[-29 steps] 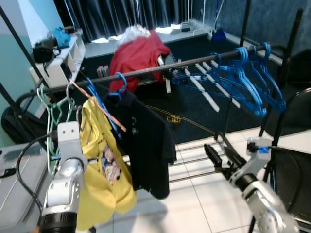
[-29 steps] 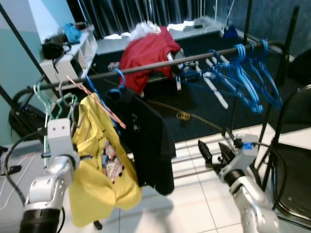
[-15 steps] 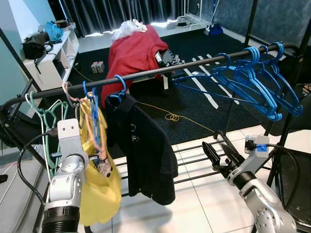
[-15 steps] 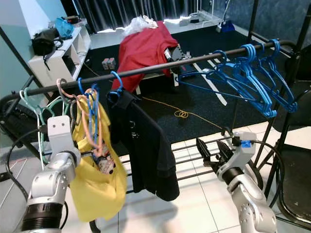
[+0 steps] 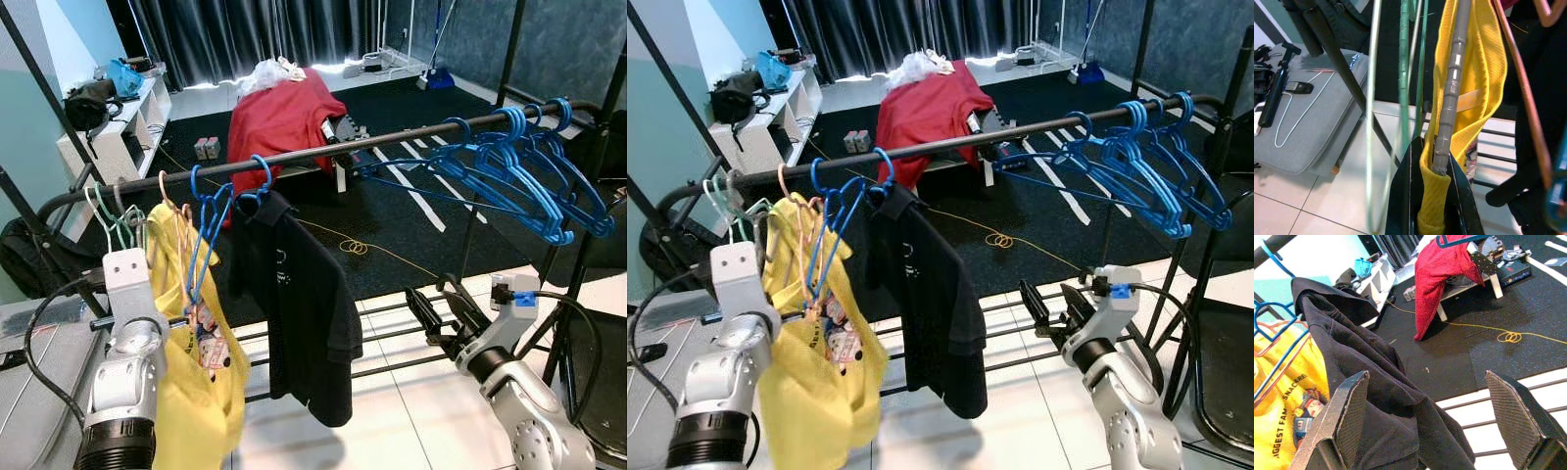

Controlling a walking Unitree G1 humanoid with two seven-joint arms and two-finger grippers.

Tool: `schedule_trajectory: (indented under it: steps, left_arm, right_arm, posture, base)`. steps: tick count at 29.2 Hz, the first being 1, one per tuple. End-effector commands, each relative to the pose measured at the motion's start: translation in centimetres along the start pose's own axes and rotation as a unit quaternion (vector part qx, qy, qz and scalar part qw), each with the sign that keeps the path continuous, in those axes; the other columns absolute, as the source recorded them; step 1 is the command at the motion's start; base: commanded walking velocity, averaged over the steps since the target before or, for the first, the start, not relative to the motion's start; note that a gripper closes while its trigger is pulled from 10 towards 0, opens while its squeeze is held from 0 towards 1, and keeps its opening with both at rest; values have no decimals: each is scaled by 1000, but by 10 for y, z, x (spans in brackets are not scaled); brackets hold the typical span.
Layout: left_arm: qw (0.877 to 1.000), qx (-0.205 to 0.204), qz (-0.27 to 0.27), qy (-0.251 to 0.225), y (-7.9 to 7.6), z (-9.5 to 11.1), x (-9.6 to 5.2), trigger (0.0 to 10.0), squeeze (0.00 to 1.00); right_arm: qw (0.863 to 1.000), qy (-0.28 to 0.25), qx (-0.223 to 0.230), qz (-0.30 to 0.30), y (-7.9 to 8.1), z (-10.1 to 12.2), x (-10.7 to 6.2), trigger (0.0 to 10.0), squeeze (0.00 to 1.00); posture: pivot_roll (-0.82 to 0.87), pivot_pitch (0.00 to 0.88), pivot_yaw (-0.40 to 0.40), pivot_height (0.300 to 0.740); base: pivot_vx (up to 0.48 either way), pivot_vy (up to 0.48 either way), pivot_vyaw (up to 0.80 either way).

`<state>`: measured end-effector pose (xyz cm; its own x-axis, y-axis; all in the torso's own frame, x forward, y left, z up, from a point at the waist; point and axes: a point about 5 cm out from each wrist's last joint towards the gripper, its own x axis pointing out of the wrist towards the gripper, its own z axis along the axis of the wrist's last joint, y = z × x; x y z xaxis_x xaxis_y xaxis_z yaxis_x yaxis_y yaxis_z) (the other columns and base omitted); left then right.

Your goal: Hang hanger

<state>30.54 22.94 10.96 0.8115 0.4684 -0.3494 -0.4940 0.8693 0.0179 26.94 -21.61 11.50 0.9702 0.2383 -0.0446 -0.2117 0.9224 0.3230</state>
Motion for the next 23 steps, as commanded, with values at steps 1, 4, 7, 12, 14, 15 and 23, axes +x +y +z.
schedule_trajectory:
  steps: [1, 4, 7, 12, 14, 15, 23]
  left_arm:
    - [1000, -10, 14, -22, 7, 11, 4, 10000, 0]
    - [1000, -15, 11, -15, 6, 9, 6, 10000, 0]
    - [1000, -16, -16, -4, -6, 7, 12, 10000, 0]
    - [998, 10, -56, -12, -22, 11, 20, 10000, 0]
    - [998, 10, -56, -12, -22, 11, 20, 10000, 0]
    - [998, 25, -62, -21, -26, 14, 23, 10000, 0]
    - [997, 46, -36, -52, -22, 34, 38, 10000, 0]
  right_arm:
    - [1000, 9, 5, 0, 2, -7, 1, 10000, 0]
    - [1000, 9, 6, 1, 2, -7, 1, 10000, 0]
    - [1000, 8, 7, 0, 3, -8, 0, 10000, 0]
    - [1000, 8, 5, -2, 3, -8, 1, 10000, 0]
    - [1000, 8, 5, -2, 3, -8, 1, 10000, 0]
    - [1000, 7, 5, -2, 4, -8, 1, 10000, 0]
    - [1000, 7, 5, -4, 5, -9, -2, 10000, 0]
  posture:
    - [-161, 0, 127, 740]
    - [-165, 0, 129, 740]
    - [-172, 0, 133, 740]
    - [-176, 0, 133, 740]
    - [-176, 0, 133, 740]
    - [-178, 0, 133, 740]
    - [-208, 0, 141, 740]
  base:
    - [0, 0, 0]
    - [0, 0, 0]
    - [0, 0, 0]
    - [0, 0, 0]
    - [0, 0, 0]
    - [0, 0, 0]
    - [0, 0, 0]
